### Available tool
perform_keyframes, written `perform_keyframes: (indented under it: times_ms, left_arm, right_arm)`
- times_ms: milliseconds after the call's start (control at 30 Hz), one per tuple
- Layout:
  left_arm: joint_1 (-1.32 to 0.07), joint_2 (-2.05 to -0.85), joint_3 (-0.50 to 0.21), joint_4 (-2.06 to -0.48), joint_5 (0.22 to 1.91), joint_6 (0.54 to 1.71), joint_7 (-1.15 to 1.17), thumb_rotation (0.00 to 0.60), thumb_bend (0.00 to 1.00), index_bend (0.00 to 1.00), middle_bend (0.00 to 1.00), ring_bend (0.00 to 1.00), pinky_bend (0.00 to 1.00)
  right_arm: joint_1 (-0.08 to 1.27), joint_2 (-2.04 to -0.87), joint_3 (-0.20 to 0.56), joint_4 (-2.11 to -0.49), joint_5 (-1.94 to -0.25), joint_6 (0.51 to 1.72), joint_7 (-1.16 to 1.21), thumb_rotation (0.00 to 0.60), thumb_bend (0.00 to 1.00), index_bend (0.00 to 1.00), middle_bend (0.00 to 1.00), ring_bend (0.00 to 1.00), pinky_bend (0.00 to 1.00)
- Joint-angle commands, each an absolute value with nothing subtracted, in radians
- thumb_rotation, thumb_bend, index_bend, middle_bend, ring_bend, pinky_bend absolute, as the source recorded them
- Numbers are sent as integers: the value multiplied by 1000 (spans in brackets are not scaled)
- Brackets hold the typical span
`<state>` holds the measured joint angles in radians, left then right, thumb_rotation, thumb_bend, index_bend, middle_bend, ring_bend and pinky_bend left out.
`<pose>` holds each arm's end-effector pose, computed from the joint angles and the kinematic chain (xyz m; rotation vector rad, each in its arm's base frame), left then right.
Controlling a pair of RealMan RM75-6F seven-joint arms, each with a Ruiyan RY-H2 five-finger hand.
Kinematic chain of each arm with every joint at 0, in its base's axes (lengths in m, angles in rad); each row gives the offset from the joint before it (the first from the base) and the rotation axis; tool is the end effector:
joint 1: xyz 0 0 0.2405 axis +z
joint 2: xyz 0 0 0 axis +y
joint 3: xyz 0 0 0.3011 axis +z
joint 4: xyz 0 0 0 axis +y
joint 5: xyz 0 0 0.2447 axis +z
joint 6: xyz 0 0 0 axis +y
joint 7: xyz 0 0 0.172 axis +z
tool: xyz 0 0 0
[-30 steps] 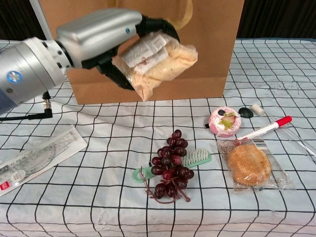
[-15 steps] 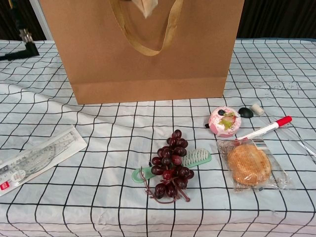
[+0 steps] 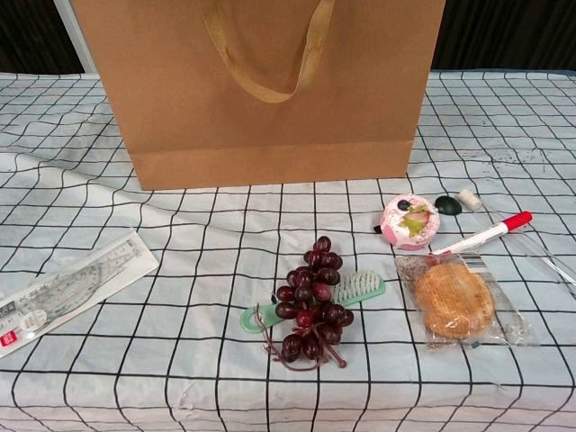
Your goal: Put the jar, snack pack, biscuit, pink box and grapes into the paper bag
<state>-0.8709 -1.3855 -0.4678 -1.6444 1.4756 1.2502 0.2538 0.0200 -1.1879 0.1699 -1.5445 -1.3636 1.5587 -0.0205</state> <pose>0.0046 0.4291 0.1043 -1.6251 -0.3370 -1.6591 -0.3938 -0.2154 0.1703 1.1190 -0.8428 0.8897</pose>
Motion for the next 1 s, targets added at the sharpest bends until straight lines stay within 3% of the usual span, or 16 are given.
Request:
perform_keyframes:
  times_ms: [33, 200, 500, 600, 767, 1000]
  left_arm:
    - [-874, -1403, -495, -1599, 1341, 1194, 137, 600, 268, 242, 292, 183, 283]
    - [-879, -1409, -476, -1555, 1271, 1129, 66, 600, 266, 241, 291, 183, 284]
    - [-884, -1434, -447, -1510, 1240, 1122, 55, 600, 253, 236, 281, 180, 281]
    - [-893, -1431, -442, -1509, 1232, 1115, 79, 600, 194, 222, 261, 151, 266]
    - [-902, -1421, -443, -1521, 1196, 1100, 119, 600, 28, 156, 139, 9, 182]
    - [-907, -1385, -445, -1558, 1130, 1071, 167, 600, 0, 125, 85, 0, 129]
  right_arm:
    - [21, -1189, 168, -1548, -1365, 1557, -27, 600, 212, 134, 126, 200, 218]
    - [20, -1189, 170, -1555, -1371, 1568, -36, 600, 211, 134, 126, 200, 218]
    - [16, -1183, 170, -1563, -1378, 1579, -34, 600, 212, 134, 126, 200, 218]
    - [15, -1182, 171, -1562, -1376, 1579, -29, 600, 212, 134, 126, 200, 218]
    - [14, -1181, 171, -1561, -1378, 1581, -23, 600, 211, 134, 126, 200, 218]
    - [15, -1181, 171, -1562, -1381, 1580, -20, 600, 212, 134, 125, 200, 218]
